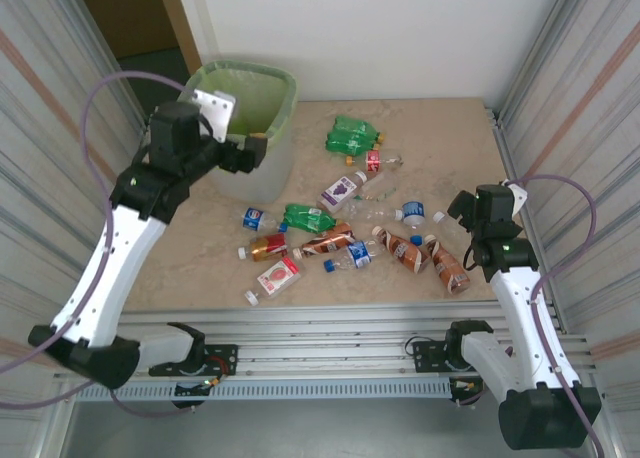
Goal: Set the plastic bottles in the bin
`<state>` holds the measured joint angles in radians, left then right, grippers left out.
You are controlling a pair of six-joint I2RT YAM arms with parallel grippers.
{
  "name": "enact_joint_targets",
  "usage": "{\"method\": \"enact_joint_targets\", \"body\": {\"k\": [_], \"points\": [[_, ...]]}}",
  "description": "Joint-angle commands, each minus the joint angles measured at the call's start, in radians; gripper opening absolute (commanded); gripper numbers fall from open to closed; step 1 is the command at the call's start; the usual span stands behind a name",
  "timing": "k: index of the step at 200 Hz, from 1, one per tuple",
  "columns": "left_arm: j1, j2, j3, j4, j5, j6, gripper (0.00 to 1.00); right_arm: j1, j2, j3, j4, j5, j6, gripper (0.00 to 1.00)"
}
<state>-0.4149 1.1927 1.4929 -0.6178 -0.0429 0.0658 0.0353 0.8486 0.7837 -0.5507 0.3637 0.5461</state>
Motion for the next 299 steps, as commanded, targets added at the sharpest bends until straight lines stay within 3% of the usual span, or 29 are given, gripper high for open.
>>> {"method": "enact_joint_targets", "body": {"k": [1, 44, 68, 91, 176, 299], "points": [[-0.051, -0.097, -0.111, 0.029, -0.072, -0.009, 0.99, 0.006, -0.001, 0.023, 0.009, -0.003, -0.012, 0.98], [-0.206, -0.191, -0.299, -0.054, -0.153, -0.076, 0.99, 0.007, 0.003, 0.026, -0.014, 0.003, -0.011, 0.98], [-0.309, -0.165, -0.36, -0.12, -0.23, -0.155, 0.99, 0.008, 0.013, 0.035, -0.017, 0.001, -0.011, 0.98], [-0.353, -0.123, -0.417, -0.163, -0.218, -0.262, 0.99, 0.007, 0.019, 0.041, -0.013, -0.013, -0.009, 0.98], [-0.386, -0.077, -0.658, -0.133, -0.068, -0.485, 0.91, 0.007, 0.01, 0.028, -0.003, -0.005, 0.026, 0.98], [-0.429, 0.099, -0.779, 0.0, -0.109, -0.451, 0.93, 0.007, -0.049, 0.02, -0.024, 0.042, 0.045, 0.98]]}}
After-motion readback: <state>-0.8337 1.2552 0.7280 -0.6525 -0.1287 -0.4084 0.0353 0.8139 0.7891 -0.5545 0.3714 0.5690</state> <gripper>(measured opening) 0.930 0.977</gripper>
